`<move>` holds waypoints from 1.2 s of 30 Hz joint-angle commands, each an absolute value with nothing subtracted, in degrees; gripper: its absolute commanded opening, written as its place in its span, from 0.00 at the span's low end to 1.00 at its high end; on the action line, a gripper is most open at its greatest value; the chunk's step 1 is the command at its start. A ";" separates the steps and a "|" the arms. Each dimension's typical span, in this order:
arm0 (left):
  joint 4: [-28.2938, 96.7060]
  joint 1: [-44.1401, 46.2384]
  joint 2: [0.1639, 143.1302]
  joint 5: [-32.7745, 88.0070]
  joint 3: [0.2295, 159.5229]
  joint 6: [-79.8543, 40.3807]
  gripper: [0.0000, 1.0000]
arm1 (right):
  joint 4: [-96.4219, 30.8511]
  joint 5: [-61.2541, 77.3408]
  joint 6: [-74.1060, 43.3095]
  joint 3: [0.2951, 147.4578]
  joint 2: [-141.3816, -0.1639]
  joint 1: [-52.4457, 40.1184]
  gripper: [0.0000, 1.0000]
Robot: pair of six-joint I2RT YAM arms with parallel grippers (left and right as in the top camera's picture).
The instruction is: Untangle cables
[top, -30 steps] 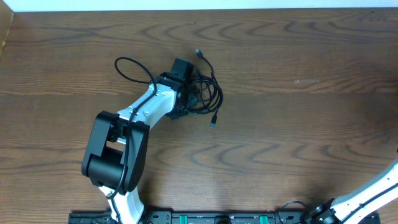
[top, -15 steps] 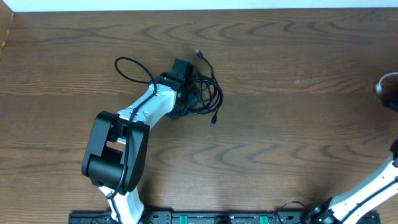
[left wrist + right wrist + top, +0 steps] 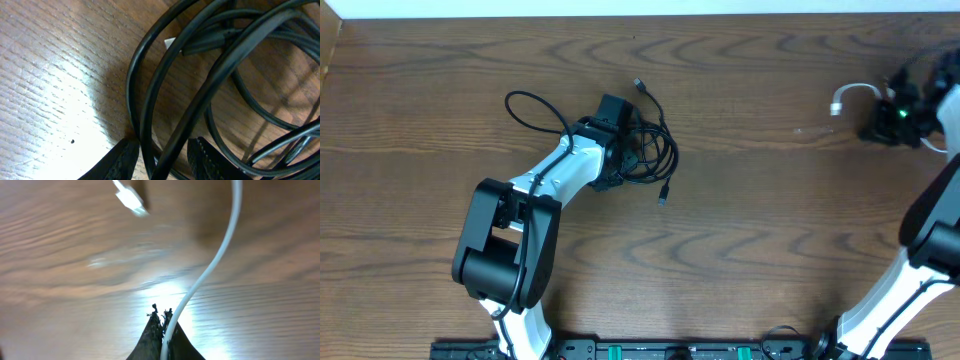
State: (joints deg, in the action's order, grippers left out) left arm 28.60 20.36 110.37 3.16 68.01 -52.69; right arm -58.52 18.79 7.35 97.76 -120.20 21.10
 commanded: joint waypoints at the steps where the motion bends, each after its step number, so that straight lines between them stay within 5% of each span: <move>1: 28.84 20.34 110.80 1.91 67.72 -52.58 0.40 | -60.14 14.92 6.85 97.54 -113.30 17.67 0.01; 20: 27.55 20.34 110.80 0.62 67.72 -52.56 0.41 | -69.28 -1.80 -7.07 97.54 -94.08 22.81 0.01; 28: 27.53 20.34 110.80 0.58 67.72 -52.56 0.41 | -71.75 -22.57 -19.55 97.54 -88.73 27.09 0.01; 36: 27.51 20.34 110.80 0.58 67.72 -52.56 0.41 | -68.27 -4.54 -18.87 94.48 -90.17 33.04 0.01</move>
